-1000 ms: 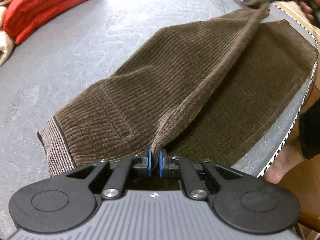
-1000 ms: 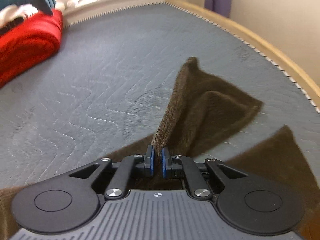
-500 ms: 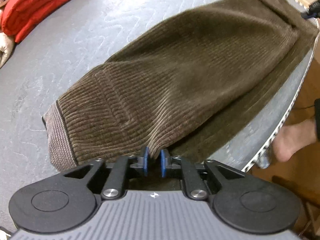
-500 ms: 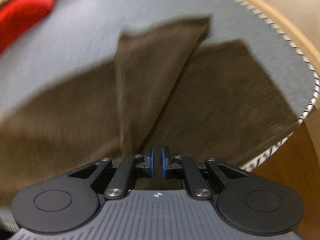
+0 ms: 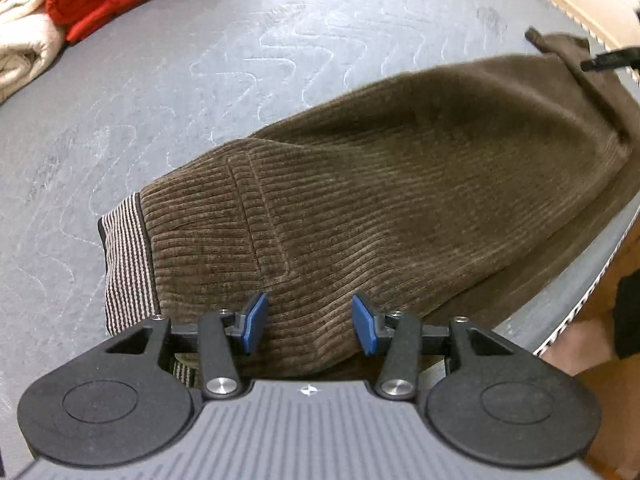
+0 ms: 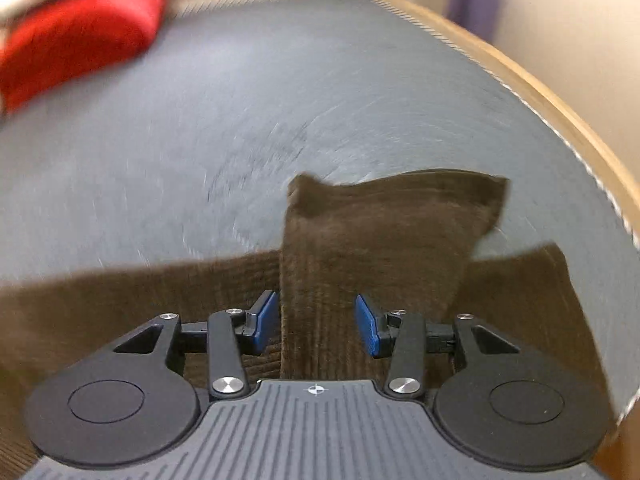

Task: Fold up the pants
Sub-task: 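Fold the held leg over the other leg with the right gripper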

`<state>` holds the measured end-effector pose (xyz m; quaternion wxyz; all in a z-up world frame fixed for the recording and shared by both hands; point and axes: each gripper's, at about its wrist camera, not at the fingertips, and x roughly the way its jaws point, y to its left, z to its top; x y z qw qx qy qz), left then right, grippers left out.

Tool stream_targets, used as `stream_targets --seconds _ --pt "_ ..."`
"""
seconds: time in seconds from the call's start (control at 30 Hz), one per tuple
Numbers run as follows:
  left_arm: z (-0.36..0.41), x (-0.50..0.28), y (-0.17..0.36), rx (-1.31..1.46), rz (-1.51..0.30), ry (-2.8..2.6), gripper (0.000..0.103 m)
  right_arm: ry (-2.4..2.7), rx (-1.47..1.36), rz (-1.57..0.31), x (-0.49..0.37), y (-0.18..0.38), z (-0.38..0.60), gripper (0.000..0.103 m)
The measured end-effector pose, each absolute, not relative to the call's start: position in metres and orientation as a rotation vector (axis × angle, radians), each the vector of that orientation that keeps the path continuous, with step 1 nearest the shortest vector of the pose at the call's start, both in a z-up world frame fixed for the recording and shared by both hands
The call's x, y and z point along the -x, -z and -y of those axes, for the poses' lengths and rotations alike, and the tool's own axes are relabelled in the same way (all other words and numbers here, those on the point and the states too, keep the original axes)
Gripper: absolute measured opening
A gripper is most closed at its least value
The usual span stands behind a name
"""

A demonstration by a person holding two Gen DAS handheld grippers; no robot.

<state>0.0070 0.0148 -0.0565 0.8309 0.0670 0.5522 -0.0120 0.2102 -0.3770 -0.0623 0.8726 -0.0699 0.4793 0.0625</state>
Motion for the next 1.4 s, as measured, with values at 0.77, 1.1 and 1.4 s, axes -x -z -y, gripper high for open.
stream_targets --seconds 0.77,1.1,1.4 --pt "0.001 -0.013 0.040 -0.162 -1.103 0.065 0.052 0.205 -0.419 -1.006 -0.140 0.062 0.536 0.007" --pt "0.019 -0.023 0.049 -0.208 -1.126 0.089 0.054 0.267 -0.700 -1.150 -0.102 0.106 0.581 0.010" --pt "0.017 -0.025 0.058 -0.218 -1.155 0.075 0.055 0.276 -0.640 -0.993 -0.126 0.088 0.591 0.045"
